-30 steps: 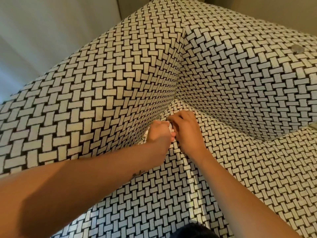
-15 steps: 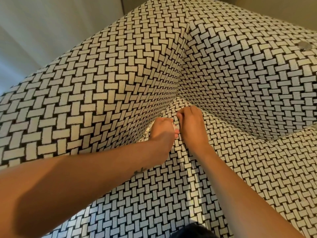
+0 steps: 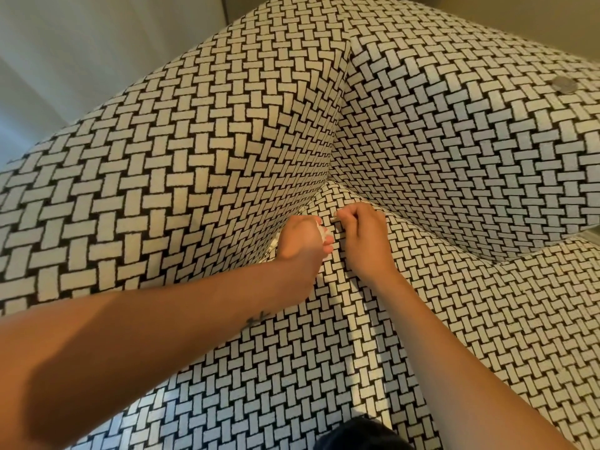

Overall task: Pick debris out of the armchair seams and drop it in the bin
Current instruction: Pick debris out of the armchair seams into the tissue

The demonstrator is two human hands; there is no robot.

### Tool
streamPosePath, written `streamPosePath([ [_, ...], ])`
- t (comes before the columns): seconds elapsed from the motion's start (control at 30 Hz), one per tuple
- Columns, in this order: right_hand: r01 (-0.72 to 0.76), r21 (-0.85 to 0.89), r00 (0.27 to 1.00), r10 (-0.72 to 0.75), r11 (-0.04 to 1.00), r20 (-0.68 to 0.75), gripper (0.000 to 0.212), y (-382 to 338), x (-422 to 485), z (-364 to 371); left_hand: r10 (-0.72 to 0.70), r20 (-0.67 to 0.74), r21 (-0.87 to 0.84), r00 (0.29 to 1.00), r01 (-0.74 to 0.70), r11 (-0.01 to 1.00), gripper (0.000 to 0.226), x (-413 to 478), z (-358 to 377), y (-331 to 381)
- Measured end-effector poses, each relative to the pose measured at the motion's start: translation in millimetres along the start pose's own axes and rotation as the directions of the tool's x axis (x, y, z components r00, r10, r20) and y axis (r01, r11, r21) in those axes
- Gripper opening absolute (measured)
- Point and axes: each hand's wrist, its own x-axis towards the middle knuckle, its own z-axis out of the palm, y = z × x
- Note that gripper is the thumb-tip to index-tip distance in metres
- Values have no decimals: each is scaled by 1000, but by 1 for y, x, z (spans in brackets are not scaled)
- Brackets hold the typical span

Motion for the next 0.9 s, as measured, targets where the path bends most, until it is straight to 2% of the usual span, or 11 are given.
streamPosePath([
  [0.07,-44,206,999,42,978,13,19,-7,-7,-1,-11,3,1,1000,11,1000,22,-2,-1,1],
  [0.2,-68,413,995,33,908,92,16,-25,-25,-1,15,54,60,998,-18,998,27,-7,-4,-1],
  [0.33,-25,381,997,-7,924,82,7,-35,-38,-3,35,57,134,998,-42,990,24,-9,-4,0],
  [0.43,-65,386,995,29,920,97,14,-35,-43,-12,61,63,187,996,-72,980,26,-12,-4,-2],
  [0.5,-185,524,978,102,832,184,9,-38,-44,-18,97,78,234,992,-113,966,27,-13,-4,-3],
  [0.57,-314,683,946,156,659,285,7,-38,-41,-20,128,88,217,988,-144,965,28,-12,-3,-3],
  [0.63,-333,744,943,197,580,269,13,-35,-33,-20,145,81,182,986,-157,971,31,-9,-2,-3],
  [0.7,-265,613,962,248,744,115,14,-29,-21,-17,151,63,186,986,-161,969,33,-8,-1,-4],
  [0.77,-138,269,987,154,953,-41,18,-18,-9,-10,160,56,185,986,-167,968,33,-7,-2,-5],
  [0.83,-45,-73,999,43,996,-28,29,-8,-1,-4,157,53,170,986,-164,972,31,-6,-2,-7],
  [0.9,-23,-166,999,17,986,-35,34,-1,3,2,150,48,154,988,-156,976,29,-6,-3,-8],
])
